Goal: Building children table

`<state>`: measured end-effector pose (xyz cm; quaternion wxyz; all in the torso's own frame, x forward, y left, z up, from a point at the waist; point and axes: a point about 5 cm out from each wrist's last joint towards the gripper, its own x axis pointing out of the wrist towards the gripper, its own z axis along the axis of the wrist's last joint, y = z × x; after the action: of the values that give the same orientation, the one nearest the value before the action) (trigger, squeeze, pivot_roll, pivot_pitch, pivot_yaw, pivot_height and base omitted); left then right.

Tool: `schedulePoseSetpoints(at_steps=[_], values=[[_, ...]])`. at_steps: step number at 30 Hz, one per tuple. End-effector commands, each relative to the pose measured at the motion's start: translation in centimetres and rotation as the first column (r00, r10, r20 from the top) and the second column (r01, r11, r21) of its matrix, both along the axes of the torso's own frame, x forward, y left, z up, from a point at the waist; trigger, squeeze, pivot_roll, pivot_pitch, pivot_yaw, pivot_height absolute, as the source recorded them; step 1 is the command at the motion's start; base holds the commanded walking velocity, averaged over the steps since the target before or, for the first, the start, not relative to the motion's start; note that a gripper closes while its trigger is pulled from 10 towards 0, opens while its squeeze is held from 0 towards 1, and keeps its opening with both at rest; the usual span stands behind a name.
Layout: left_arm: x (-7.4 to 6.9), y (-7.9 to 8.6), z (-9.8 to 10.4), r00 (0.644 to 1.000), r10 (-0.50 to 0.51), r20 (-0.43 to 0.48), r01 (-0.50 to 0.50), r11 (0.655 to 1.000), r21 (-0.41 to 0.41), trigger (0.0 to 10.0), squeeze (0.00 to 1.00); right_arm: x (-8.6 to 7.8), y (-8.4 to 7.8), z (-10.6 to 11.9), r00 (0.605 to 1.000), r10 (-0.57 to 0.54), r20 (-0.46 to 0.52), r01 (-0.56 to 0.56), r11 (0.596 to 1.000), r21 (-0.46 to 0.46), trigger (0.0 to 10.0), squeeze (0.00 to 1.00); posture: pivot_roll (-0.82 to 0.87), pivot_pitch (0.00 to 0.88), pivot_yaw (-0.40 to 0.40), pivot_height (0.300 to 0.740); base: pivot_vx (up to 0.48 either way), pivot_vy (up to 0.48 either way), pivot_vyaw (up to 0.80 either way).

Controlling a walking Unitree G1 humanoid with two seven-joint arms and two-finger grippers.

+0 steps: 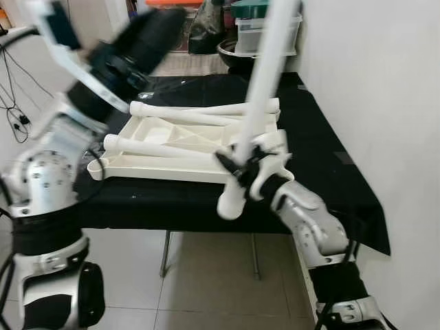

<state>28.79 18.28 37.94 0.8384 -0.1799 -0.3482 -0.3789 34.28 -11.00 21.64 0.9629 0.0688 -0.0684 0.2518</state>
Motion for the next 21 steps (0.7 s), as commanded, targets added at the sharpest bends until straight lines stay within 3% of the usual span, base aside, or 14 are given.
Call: schedulePoseSetpoints(at_steps=[1, 2, 3, 4, 5, 6, 7, 9, 11, 13, 14, 18, 20, 21], values=[[0.2, 0.5, -0.6, 0.997, 0.069, -0.044, -0.070, 0.997, -0.013, 10.0, 1.00, 0.3, -0.1, 1.0, 0.999, -0.031, 0.039, 0.030, 0.999, 0.042, 0.0, 0.00, -0.04, 0.024, 0.003, 0.740, 0.000, 0.000, 0.00], [1.0, 0.9, -2.0, 0.974, 0.194, -0.119, -0.193, 0.981, 0.018, 10.0, 1.00, 0.3, -0.7, 1.5, 0.997, -0.061, 0.056, 0.057, 0.996, 0.071, 4.1, 0.00, -0.04, 0.028, 0.003, 0.740, 0.000, 0.000, 0.00], [1.4, 1.1, -3.8, 0.941, 0.278, -0.191, -0.275, 0.960, 0.045, 10.0, 0.00, 0.2, -1.2, 1.9, 0.993, -0.090, 0.070, 0.083, 0.992, 0.093, 10.0, 0.00, -0.03, 0.030, 0.003, 0.740, 0.000, 0.000, 0.00], [1.7, 1.2, -5.0, 0.915, 0.330, -0.233, -0.323, 0.944, 0.069, 10.0, 0.00, 0.2, -1.5, 2.2, 0.991, -0.108, 0.079, 0.099, 0.989, 0.106, 10.0, 0.00, -0.03, 0.030, 0.003, 0.740, 0.000, 0.000, 0.00], [1.7, 1.2, -5.0, 0.915, 0.330, -0.233, -0.323, 0.944, 0.069, 10.0, 0.00, 0.2, -1.5, 2.2, 0.991, -0.108, 0.079, 0.099, 0.989, 0.106, 10.0, 0.00, -0.03, 0.030, 0.003, 0.740, 0.000, 0.000, 0.00], [1.7, 0.8, -7.2, 0.883, 0.367, -0.291, -0.345, 0.930, 0.126, 10.0, 0.00, 0.0, -1.6, 2.4, 0.990, -0.112, 0.086, 0.102, 0.989, 0.109, 10.0, 0.00, -0.03, 0.036, 0.001, 0.740, 0.000, 0.000, 0.00], [1.7, 0.8, -7.2, 0.883, 0.367, -0.291, -0.345, 0.930, 0.126, 10.0, 0.00, 0.0, -1.6, 2.4, 0.990, -0.112, 0.086, 0.102, 0.989, 0.109, 10.0, 0.00, -0.03, 0.036, 0.001, 0.740, 0.000, 0.000, 0.00], [1.1, -0.7, -12.6, 0.796, 0.433, -0.423, -0.347, 0.899, 0.268, 10.0, 0.00, -0.7, -1.4, 2.2, 0.994, -0.080, 0.076, 0.073, 0.994, 0.085, 10.0, 0.00, -0.03, 0.048, -0.002, 0.740, 0.000, 0.000, 0.00], [1.1, -0.7, -12.6, 0.796, 0.433, -0.423, -0.347, 0.899, 0.268, 10.0, 0.00, -0.7, -1.4, 2.2, 0.994, -0.080, 0.076, 0.073, 0.994, 0.085, 10.0, 0.00, -0.03, 0.048, -0.002, 0.740, 0.000, 0.000, 0.00], [0.0, -1.8, -16.4, 0.734, 0.469, -0.492, -0.328, 0.878, 0.348, 10.0, 0.00, -1.4, -1.2, 2.1, 0.995, -0.060, 0.080, 0.056, 0.997, 0.057, 10.0, 0.00, -0.04, 0.064, -0.002, 0.740, 0.000, 0.000, -0.79], [-0.6, -2.4, -17.7, 0.721, 0.455, -0.522, -0.306, 0.886, 0.349, 10.0, 0.00, -1.7, -1.1, 2.1, 0.995, -0.057, 0.086, 0.052, 0.997, 0.057, 10.0, 0.00, -0.04, 0.070, -0.002, 0.740, 0.000, 0.000, -0.80], [-2.0, -4.2, -18.8, 0.721, 0.380, -0.580, -0.239, 0.922, 0.306, 10.0, 0.00, -2.5, -0.6, 1.9, 0.996, 0.000, 0.087, -0.004, 0.999, 0.055, 10.0, 0.00, -0.04, 0.082, -0.002, 0.740, 0.309, 0.000, 0.12], [-2.1, -4.6, -18.8, 0.727, 0.375, -0.575, -0.230, 0.922, 0.311, 10.0, 0.00, -2.7, -0.4, 1.8, 0.994, 0.020, 0.111, -0.020, 1.000, -0.004, 10.0, 0.00, -0.05, 0.082, -0.002, 0.740, 0.356, 0.000, 0.63], [-2.2, -5.0, -18.7, 0.737, 0.369, -0.566, -0.218, 0.923, 0.318, 10.0, 0.00, -2.8, -0.4, 1.9, 0.994, 0.015, 0.113, -0.018, 0.999, 0.029, 10.0, 0.00, -0.05, 0.088, 0.001, 0.740, 0.390, 0.000, 0.00]])
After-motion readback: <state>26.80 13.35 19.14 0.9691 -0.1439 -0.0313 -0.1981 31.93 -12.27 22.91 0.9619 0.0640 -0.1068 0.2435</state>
